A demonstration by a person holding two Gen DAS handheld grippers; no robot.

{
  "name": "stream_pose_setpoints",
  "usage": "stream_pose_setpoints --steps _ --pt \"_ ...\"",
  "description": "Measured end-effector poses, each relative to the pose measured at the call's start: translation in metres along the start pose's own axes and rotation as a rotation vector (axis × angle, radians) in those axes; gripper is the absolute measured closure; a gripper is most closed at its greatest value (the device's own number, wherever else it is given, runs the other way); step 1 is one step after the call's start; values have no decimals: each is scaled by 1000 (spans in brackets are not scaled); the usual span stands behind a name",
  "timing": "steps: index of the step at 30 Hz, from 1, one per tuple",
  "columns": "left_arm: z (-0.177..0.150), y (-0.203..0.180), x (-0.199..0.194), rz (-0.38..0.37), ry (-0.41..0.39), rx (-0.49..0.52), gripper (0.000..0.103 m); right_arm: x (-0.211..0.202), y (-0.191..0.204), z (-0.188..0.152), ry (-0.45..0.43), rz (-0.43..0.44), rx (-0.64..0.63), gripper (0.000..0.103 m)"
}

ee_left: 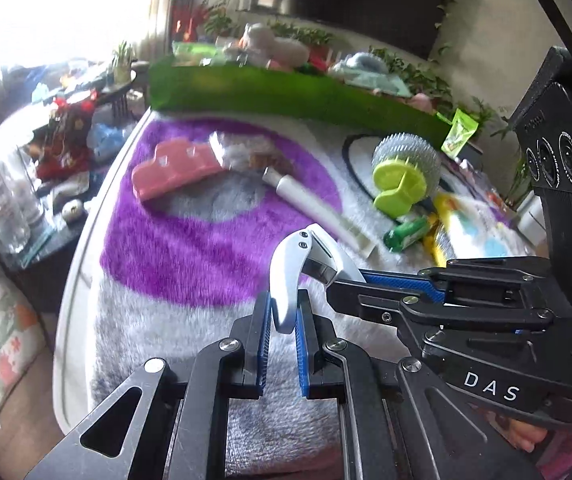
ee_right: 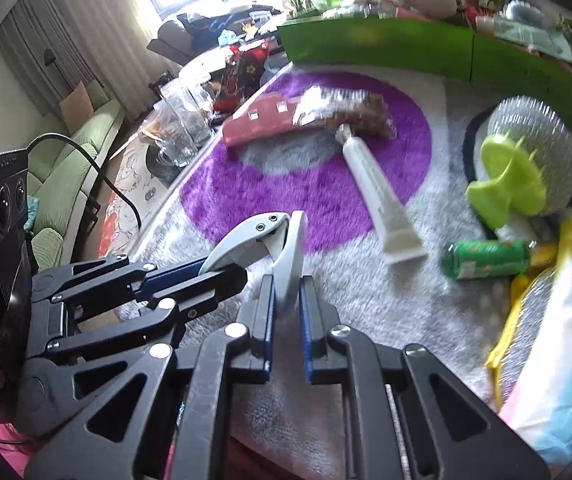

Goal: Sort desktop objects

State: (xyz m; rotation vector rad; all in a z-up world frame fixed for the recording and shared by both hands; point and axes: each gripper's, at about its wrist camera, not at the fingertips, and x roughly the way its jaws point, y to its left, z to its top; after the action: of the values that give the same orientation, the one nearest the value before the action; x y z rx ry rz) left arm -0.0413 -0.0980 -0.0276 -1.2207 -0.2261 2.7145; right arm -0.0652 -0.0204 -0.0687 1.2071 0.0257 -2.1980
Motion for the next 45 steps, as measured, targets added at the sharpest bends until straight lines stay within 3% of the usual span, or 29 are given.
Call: stream_pose_setpoints --steps 16,45 --pt "51 1 -18 20 -106 39 93 -26 3 50 -92 -11 -50 91" --pt "138 25 12 -14 -160 60 93 -16 -16 149 -127 -65 -73 91"
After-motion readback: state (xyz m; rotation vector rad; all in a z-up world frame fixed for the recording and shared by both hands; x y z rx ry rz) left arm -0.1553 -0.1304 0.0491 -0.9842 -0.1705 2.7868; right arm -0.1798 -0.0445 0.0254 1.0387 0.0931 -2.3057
